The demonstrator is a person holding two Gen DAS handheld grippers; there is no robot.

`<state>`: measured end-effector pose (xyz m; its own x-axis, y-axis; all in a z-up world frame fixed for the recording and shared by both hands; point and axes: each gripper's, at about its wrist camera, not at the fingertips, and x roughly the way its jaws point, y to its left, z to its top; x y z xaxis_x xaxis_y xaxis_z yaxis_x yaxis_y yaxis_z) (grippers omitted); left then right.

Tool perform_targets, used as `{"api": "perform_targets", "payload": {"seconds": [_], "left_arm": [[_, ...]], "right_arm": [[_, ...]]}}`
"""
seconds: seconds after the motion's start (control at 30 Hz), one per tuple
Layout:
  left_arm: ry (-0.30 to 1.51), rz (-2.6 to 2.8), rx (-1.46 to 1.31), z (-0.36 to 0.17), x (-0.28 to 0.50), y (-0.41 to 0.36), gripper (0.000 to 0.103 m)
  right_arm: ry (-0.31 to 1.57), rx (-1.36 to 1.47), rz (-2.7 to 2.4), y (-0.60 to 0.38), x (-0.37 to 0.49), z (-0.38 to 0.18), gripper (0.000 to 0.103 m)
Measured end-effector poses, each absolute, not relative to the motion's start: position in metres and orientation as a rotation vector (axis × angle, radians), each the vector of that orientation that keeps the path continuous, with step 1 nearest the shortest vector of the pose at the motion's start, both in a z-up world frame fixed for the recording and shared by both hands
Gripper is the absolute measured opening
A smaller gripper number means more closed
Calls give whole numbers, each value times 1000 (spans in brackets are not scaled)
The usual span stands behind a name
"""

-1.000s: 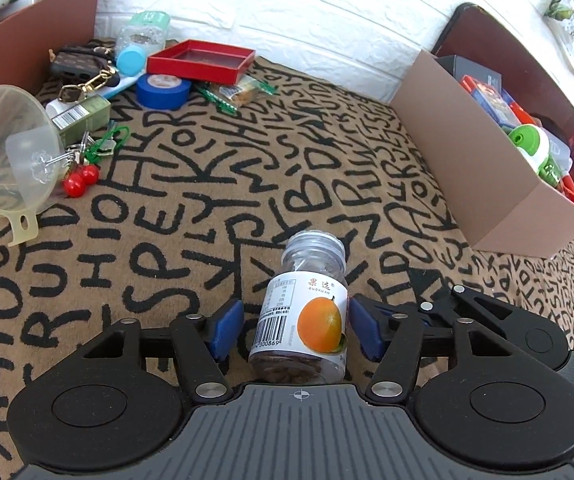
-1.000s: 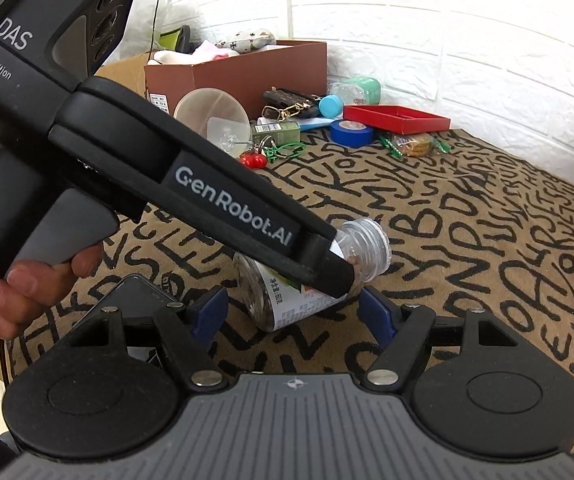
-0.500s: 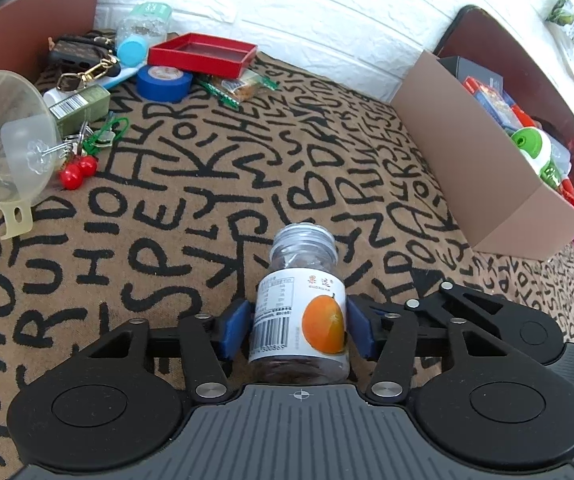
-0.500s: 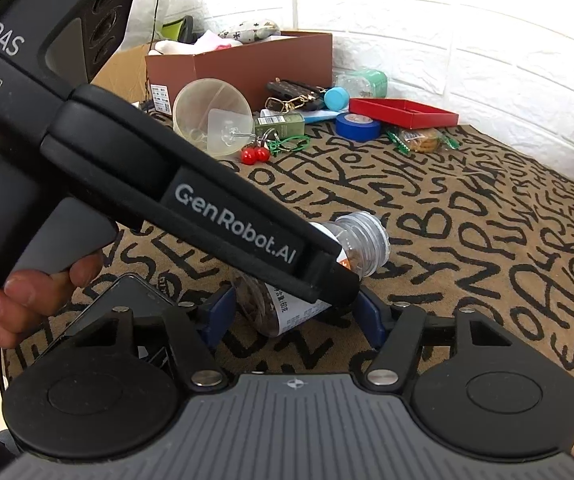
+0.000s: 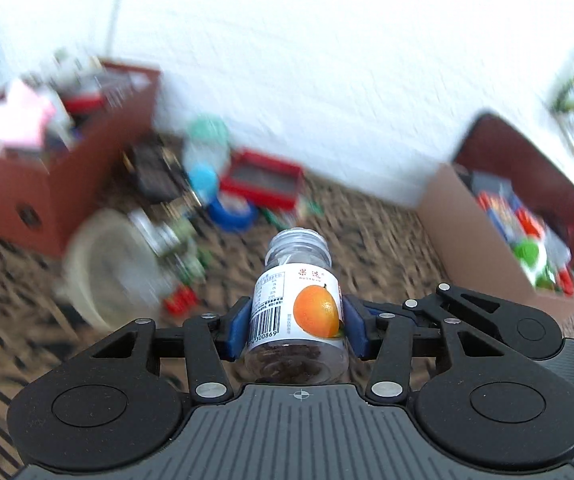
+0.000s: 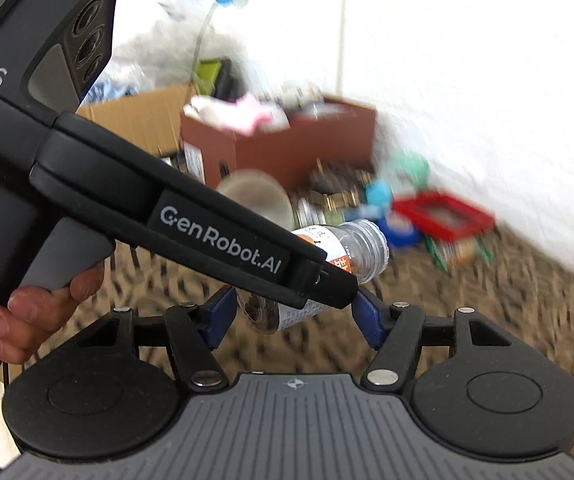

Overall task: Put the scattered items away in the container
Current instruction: 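Lift the jar with the right gripper toward the brown box, then lower the jar into the brown box and open the right gripper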

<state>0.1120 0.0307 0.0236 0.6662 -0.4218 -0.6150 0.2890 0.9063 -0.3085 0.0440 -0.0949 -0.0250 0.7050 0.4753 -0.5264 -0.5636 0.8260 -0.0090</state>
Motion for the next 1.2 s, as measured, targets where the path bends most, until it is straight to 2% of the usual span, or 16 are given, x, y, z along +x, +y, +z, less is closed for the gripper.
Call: {"api": "perform_targets", "payload": {"seconds": [0.37,0.53,0.87,0.9,0.93,0.97,1.03,1.1,1.2], "left_arm": [[616,-313,-248,90,196,113,62],[611,-290,-276,85,235,150,63],[662,-265,-294,46,293,185,64],[668,-257,-292,43,296,186,65],[673,-245,-293,42,298,187,75],[676,-231,-303,41,298,188,91],[642,-217,-327,43,290,193,103],[598,-221,-312,49,277,194,103],[566,-223,-286,53,260,191,103]], "right_arm": [[383,-166,676,-29,131,37,69],[367,-184,710,5,171,39,69],[428,-196,730,41,240,10,69],[433,-197,730,42,245,7,69],[436,-204,727,43,248,3,69],[435,-213,725,45,250,0,70],[431,-245,715,48,250,-3,81],[396,-278,698,47,239,-5,96],[376,-284,678,39,225,-6,97]]}}
